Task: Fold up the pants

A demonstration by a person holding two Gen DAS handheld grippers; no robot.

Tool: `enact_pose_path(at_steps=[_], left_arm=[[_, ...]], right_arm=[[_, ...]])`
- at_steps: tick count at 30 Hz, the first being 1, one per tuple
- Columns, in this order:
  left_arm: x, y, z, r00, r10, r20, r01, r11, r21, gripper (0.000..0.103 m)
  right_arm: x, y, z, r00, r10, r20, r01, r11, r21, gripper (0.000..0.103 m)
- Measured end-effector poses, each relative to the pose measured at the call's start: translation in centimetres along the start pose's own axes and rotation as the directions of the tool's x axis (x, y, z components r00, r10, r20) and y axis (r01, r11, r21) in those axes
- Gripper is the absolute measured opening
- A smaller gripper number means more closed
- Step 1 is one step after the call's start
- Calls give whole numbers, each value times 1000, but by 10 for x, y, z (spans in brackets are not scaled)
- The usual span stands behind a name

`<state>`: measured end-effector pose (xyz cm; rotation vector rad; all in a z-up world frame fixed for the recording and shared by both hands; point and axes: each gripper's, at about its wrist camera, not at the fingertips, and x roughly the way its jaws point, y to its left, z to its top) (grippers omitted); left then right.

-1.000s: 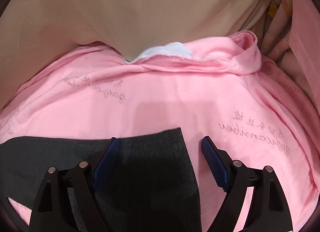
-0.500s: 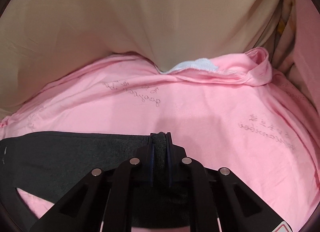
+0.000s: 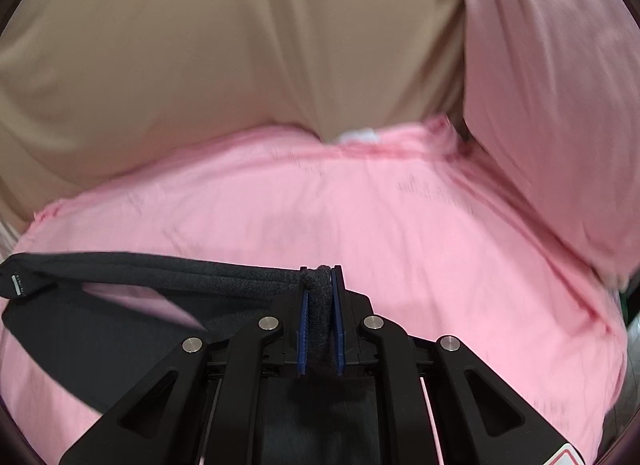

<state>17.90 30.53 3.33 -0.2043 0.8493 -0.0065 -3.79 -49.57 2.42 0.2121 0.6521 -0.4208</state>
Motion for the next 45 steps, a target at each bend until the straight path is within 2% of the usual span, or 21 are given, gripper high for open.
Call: enact_pose_path(at_steps=[2, 3, 5, 8, 9, 13, 15, 16, 18, 19, 21, 23, 26, 29, 35, 37, 39, 41, 42, 43, 45], left_arm=[[2, 16, -23, 1000, 26, -6, -26, 996, -86, 75], [-2, 29, -37, 1000, 6, 5, -5, 985, -172, 81], [-7, 42, -49, 999, -46, 3, 45, 963, -266, 83], [-13, 52, -66, 988, -151, -10, 134, 905, -404, 87], [-14, 53, -70, 986, -165, -17, 142, 895, -422, 92], [4, 41, -92, 968, -231, -102, 147, 843, -517, 93], [14, 36, -97, 958, -264, -112, 160, 816, -555, 85], [15, 32, -94, 958, -268, -102, 169, 816, -553, 75], [11, 22, -77, 964, -246, -102, 165, 853, -495, 23], [6, 19, -67, 969, -225, -98, 153, 867, -474, 10], [-13, 16, -43, 978, -202, -46, 163, 889, -429, 8], [-32, 17, -31, 990, -141, -14, 125, 910, -396, 8], [-15, 28, -39, 992, -74, -98, 32, 925, -380, 8], [13, 36, -60, 981, -68, -179, -10, 914, -405, 8], [14, 39, -71, 981, -94, -168, 4, 884, -467, 8], [17, 33, -67, 980, -77, -181, -13, 893, -451, 8], [18, 29, -60, 979, -55, -195, -35, 902, -430, 8], [21, 27, -57, 976, -46, -214, -50, 905, -422, 8], [23, 28, -52, 974, -48, -222, -51, 905, -421, 8], [20, 28, -46, 974, -55, -219, -44, 905, -424, 8], [9, 29, -31, 981, -64, -185, -20, 908, -419, 8]], right_arm=[[1, -7, -23, 999, -21, -23, 22, 999, 36, 16], [-3, -12, -33, 999, -30, -20, 31, 997, 66, 25], [-15, -16, -44, 998, -58, 0, 57, 993, 105, 34], [-48, -17, -61, 996, -54, 65, 43, 986, 162, 43], [-56, -13, -65, 996, -49, 76, 35, 985, 168, 48], [-77, 6, -87, 996, -10, 89, -6, 985, 174, 52], [-76, 19, -96, 997, 2, 71, -13, 987, 159, 55], [-73, 26, -100, 998, 2, 59, -11, 989, 148, 56], [-69, 35, -106, 999, 15, 42, -20, 990, 141, 56], [-68, 37, -109, 999, 22, 37, -28, 989, 145, 56], [-67, 44, -112, 999, 37, 36, -42, 988, 150, 56], [-66, 48, -116, 998, 52, 41, -58, 986, 158, 57], [-59, 42, -121, 999, 49, 19, -51, 978, 201, 58], [-54, 26, -115, 995, 101, 19, -102, 945, 311, 58], [-28, 11, -71, 980, 196, 20, -187, 891, 413, 58], [-5, 6, -55, 963, 269, 16, -244, 845, 476, 59], [19, 3, -44, 958, 285, -8, -239, 819, 522, 59], [38, 6, -27, 964, 264, -36, -212, 839, 501, 39], [38, 6, -19, 962, 270, -30, -220, 840, 497, 8], [27, 6, -7, 955, 295, 35, -273, 823, 498, 5], [-13, 9, 15, 942, 292, 166, -336, 832, 441, 5]])
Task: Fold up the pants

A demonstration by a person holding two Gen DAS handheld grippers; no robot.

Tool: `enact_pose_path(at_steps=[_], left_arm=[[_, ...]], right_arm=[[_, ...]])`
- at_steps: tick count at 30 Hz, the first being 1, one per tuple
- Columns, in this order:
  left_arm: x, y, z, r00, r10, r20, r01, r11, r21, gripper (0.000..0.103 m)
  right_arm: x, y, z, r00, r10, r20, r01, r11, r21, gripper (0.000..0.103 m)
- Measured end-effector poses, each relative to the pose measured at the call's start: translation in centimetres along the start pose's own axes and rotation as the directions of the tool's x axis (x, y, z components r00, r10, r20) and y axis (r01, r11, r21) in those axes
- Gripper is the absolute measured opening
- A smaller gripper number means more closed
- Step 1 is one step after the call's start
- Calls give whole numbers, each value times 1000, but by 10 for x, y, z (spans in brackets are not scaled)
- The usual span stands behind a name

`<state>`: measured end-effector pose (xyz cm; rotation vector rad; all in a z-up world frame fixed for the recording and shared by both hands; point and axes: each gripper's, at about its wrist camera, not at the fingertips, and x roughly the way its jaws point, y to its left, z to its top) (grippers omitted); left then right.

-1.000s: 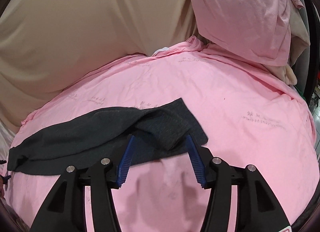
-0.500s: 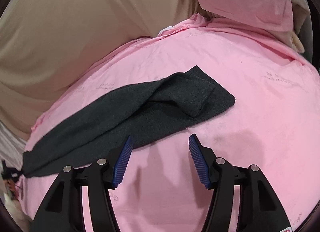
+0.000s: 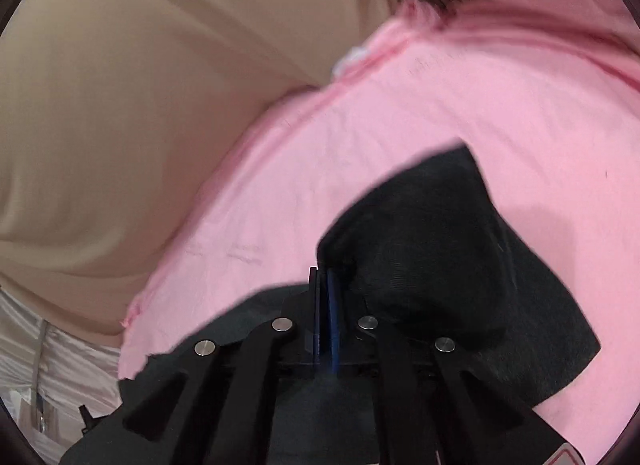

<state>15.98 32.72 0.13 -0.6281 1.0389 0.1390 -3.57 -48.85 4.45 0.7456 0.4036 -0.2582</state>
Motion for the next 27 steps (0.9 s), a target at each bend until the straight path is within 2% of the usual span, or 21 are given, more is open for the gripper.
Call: enact_pose_path(at_steps=[2, 4, 5, 7, 9, 11, 14, 15, 16, 17, 19, 24, 27], left_arm=[[-12, -6, 7, 1000, -20, 12, 20, 1000, 16, 8], [-10, -10, 7, 999, 32, 7, -32, 998, 60, 8], [0, -7, 5, 998, 68, -19, -66, 995, 76, 8], [17, 0, 0, 995, 75, -70, -70, 995, 66, 8], [23, 7, -5, 994, 77, -81, -73, 996, 53, 8], [20, 10, -6, 995, 65, -73, -62, 997, 44, 8], [16, 13, -3, 995, 56, -78, -53, 998, 36, 8], [15, 13, -3, 995, 57, -83, -54, 998, 37, 8], [14, 12, -2, 995, 58, -83, -55, 998, 38, 8], [13, 12, -2, 995, 61, -83, -58, 998, 39, 8], [13, 8, 0, 994, 72, -82, -68, 997, 48, 8], [-3, 5, 13, 997, 50, -62, -47, 997, 60, 8], [6, 14, 12, 993, 71, -98, -65, 996, 60, 9]], right_arm=[[-28, 15, 4, 999, 17, 38, -14, 997, -70, 4], [-31, 1, -9, 995, -103, 7, 103, 987, -124, 3], [-22, -17, -19, 987, -152, -50, 146, 983, -112, 3], [-8, -52, -39, 969, -200, -142, 194, 979, -58, 3], [-3, -64, -52, 963, -208, -170, 204, 978, -42, 3], [-8, -62, -53, 969, -191, -160, 188, 982, -32, 3], [-11, -57, -45, 970, -193, -147, 189, 981, -42, 13], [-8, -57, -41, 968, -205, -142, 202, 979, -37, 26], [-7, -57, -37, 968, -210, -135, 208, 978, -31, 34], [-3, -60, -34, 969, -202, -143, 201, 979, -26, 33], [2, -60, -28, 973, -172, -152, 174, 985, 2, 4], [-55, -19, -28, 991, -134, -9, 133, 988, -77, 4], [-63, -29, -51, 975, -216, -46, 210, 972, -100, 3]])
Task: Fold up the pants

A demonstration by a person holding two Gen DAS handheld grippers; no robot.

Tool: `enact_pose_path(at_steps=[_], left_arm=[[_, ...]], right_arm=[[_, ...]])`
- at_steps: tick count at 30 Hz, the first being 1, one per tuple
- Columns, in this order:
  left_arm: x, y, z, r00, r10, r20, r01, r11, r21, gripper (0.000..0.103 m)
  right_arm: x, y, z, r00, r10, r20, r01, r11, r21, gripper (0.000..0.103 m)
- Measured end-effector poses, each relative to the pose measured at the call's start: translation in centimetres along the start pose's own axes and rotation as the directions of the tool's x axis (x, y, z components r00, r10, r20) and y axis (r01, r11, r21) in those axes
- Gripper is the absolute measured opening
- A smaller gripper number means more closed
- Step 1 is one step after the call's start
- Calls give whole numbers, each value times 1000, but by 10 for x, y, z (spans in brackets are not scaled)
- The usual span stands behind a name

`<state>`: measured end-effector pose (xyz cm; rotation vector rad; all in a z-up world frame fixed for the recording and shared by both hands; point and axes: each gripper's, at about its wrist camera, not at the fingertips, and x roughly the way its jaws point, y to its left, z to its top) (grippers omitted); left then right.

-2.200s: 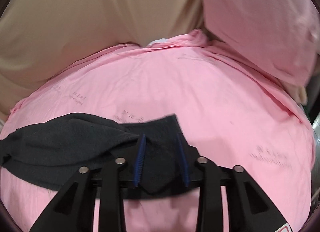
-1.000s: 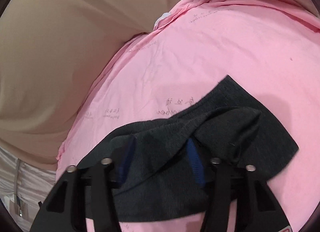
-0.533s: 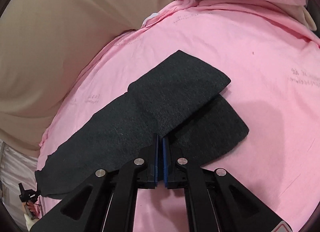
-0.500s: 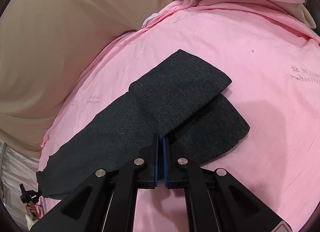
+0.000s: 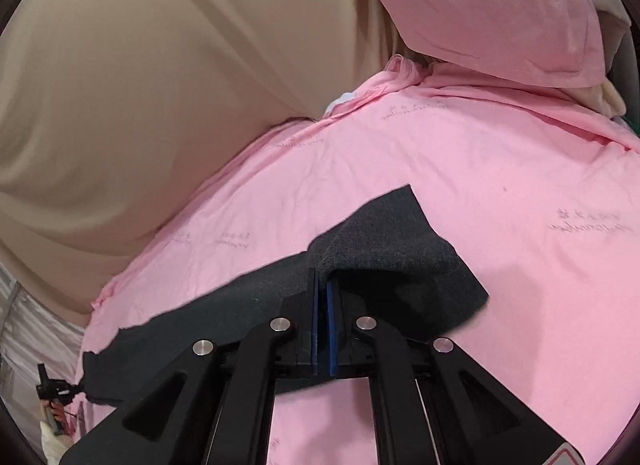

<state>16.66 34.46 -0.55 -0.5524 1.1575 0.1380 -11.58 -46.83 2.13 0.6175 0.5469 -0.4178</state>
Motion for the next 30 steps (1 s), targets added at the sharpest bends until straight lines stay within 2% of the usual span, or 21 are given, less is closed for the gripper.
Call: enact_pose_path(at_steps=[2, 3, 5, 6, 7, 9, 11, 12, 14, 16, 19, 20, 21, 22, 23, 24, 26, 27, 28, 29, 30], left_arm=[[13, 9, -5, 999, 5, -33, -6, 1000, -26, 9], [14, 15, -9, 1000, -19, -18, 18, 998, -55, 9], [8, 21, -13, 999, -40, -3, 40, 996, -80, 10], [3, 24, -15, 999, -48, -1, 48, 994, -95, 10], [0, 27, -15, 999, -37, 1, 37, 994, -102, 10], [-16, 30, -15, 996, 76, 39, -72, 993, -90, 11], [-33, 32, -15, 977, 195, 83, -188, 978, -85, 8], [-45, 32, -17, 972, 207, 111, -200, 977, -77, 8], [-59, 27, -22, 978, 162, 133, -155, 986, -60, 8], [-69, 6, -30, 980, 123, 155, -122, 992, -15, 9], [-69, -49, -43, 969, 131, 211, -156, 982, 107, 13], [-68, -66, -48, 964, 139, 226, -174, 975, 142, 19], [-64, -88, -58, 962, 131, 241, -178, 966, 186, 29], [-61, -101, -64, 961, 125, 246, -180, 961, 212, 34], [-57, -111, -71, 961, 123, 247, -183, 954, 236, 40], [-49, -127, -80, 959, 127, 252, -195, 944, 267, 40], [-33, -147, -95, 947, 172, 272, -256, 915, 311, 40], [-27, -153, -101, 941, 187, 282, -277, 905, 324, 40], [-19, -158, -106, 937, 201, 286, -293, 897, 330, 40], [-11, -163, -111, 937, 209, 280, -299, 893, 335, 40], [0, -166, -117, 942, 215, 257, -298, 889, 347, 40]], right_arm=[[20, -20, -15, 997, -22, -80, 26, 999, 45, 3], [26, -27, -21, 994, -37, -101, 43, 997, 60, 4], [27, -35, -28, 995, -15, -94, 23, 996, 88, 6], [22, -36, -28, 996, -19, -81, 27, 995, 92, 12], [17, -36, -28, 997, -39, -67, 45, 995, 86, 26], [9, -40, -28, 997, -63, -51, 67, 995, 75, 43], [-1, -51, -30, 997, -68, -32, 71, 992, 107, 43], [-7, -56, -31, 998, -64, -15, 65, 990, 123, 43], [-13, -65, -28, 998, -56, 9, 54, 987, 152, 45], [-6, -65, -20, 998, -64, -2, 63, 988, 142, 47], [18, -58, -9, 997, -70, -33, 74, 992, 105, 48], [26, -55, -6, 995, -94, -44, 97, 992, 82, 48], [35, -49, -2, 991, -121, -58, 123, 992, 37, 37], [38, -42, 1, 988, -143, -55, 143, 990, -2, 9], [30, -33, 6, 991, -134, -13, 134, 991, -29, 7], [18, -25, 11, 993, -109, 41, 111, 993, -51, 7], [-4, -15, 20, 984, -102, 149, 119, 987, -111, 6], [1, -21, 24, 983, -122, 139, 140, 982, -124, 6], [18, -36, 25, 985, -157, 67, 164, 980, -114, 7], [39, -55, 23, 977, -213, -29, 209, 973, -96, 8], [48, -69, 18, 953, -295, -67, 289, 953, -90, 8]])
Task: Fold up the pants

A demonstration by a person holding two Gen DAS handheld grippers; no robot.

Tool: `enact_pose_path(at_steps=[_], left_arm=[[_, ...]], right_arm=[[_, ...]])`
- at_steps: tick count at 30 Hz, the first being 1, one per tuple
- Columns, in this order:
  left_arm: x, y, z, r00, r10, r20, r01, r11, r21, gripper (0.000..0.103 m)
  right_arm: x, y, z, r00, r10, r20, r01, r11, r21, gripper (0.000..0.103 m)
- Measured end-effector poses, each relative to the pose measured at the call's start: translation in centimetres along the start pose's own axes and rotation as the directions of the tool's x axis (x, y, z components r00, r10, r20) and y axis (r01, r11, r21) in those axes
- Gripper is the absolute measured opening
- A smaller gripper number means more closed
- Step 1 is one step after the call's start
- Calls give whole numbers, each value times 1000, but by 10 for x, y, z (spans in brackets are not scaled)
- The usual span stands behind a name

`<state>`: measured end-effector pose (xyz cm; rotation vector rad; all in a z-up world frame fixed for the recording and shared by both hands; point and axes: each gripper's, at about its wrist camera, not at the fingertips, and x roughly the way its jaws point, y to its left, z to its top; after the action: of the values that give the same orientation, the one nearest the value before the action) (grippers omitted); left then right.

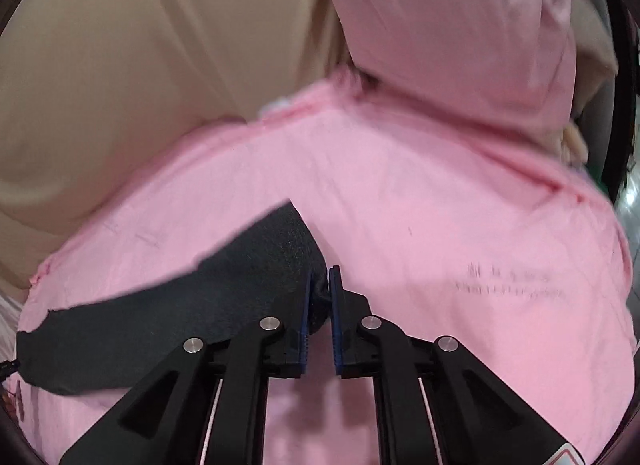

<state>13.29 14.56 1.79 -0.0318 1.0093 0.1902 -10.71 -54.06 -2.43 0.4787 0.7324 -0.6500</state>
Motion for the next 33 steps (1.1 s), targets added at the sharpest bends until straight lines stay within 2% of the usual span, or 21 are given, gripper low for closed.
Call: enact_pose_path(at_steps=[1, 2, 3, 4, 5, 6, 11, 13, 16, 19, 20, 21, 22, 25, 26, 28, 30, 31, 33], left_arm=[[6, -5, -4, 1000, -2, -19, 2, 1000, -1, 40], [11, -9, -7, 999, -5, -34, 5, 1000, -1, 40], [13, -17, -11, 999, 2, -41, -1, 1000, 10, 40], [12, -21, -14, 999, 21, -34, -20, 1000, 19, 40], [11, -24, -15, 999, 41, -21, -41, 999, 25, 41], [10, -27, -16, 999, 51, -7, -51, 998, 30, 43], [8, -42, -20, 1000, 27, 15, -27, 999, 23, 50], [8, -51, -22, 1000, 25, 18, -25, 999, 36, 54], [5, -64, -24, 999, 33, 22, -34, 998, 47, 55], [5, -71, -22, 999, 24, 24, -25, 999, 45, 56], [6, -73, -21, 999, 25, 24, -26, 999, 42, 56], [6, -74, -21, 999, 25, 24, -26, 999, 43, 57], [6, -75, -21, 999, 28, 23, -29, 999, 45, 57], [8, -78, -17, 999, 46, 26, -48, 998, 51, 57], [11, -80, -16, 998, 50, 26, -51, 997, 53, 57], [15, -84, -13, 998, 52, 22, -53, 997, 56, 57], [19, -88, -13, 999, 45, 13, -46, 997, 58, 57], [20, -89, -13, 999, 44, 12, -45, 997, 59, 57], [22, -91, -14, 999, 40, 12, -41, 997, 68, 57]], right_arm=[[-1, -8, -3, 1000, 27, 15, -28, 999, 17, 6], [-8, -12, -3, 997, 69, 35, -71, 997, 42, 10], [-16, -14, -3, 993, 101, 65, -105, 993, 61, 23], [-23, -15, -1, 988, 125, 96, -131, 989, 63, 53], [-26, -12, 0, 984, 140, 108, -146, 988, 47, 65], [-26, -9, 1, 985, 144, 99, -147, 989, 25, 69], [8, 8, 7, 990, 137, -20, -138, 988, -62, 69], [13, 30, 13, 993, 115, -14, -116, 984, -136, 70], [19, 56, 37, 991, 134, 6, -129, 969, -211, 69], [45, 77, 53, 994, 89, -59, -102, 954, -281, 66], [58, 80, 54, 991, 87, -100, -113, 947, -299, 57], [58, 84, 55, 991, 96, -87, -120, 941, -317, 36], [51, 87, 56, 991, 109, -77, -129, 936, -328, 8], [15, 88, 70, 982, 175, 66, -142, 927, -347, 8], [24, 84, 73, 984, 171, 43, -147, 931, -335, 8], [59, 78, 70, 994, 79, -70, -97, 938, -332, 11], [57, 70, 66, 991, 130, -42, -136, 948, -287, 18], [52, 67, 66, 990, 138, -38, -143, 955, -260, 26], [40, 56, 61, 987, 160, -16, -160, 963, -218, 30]])
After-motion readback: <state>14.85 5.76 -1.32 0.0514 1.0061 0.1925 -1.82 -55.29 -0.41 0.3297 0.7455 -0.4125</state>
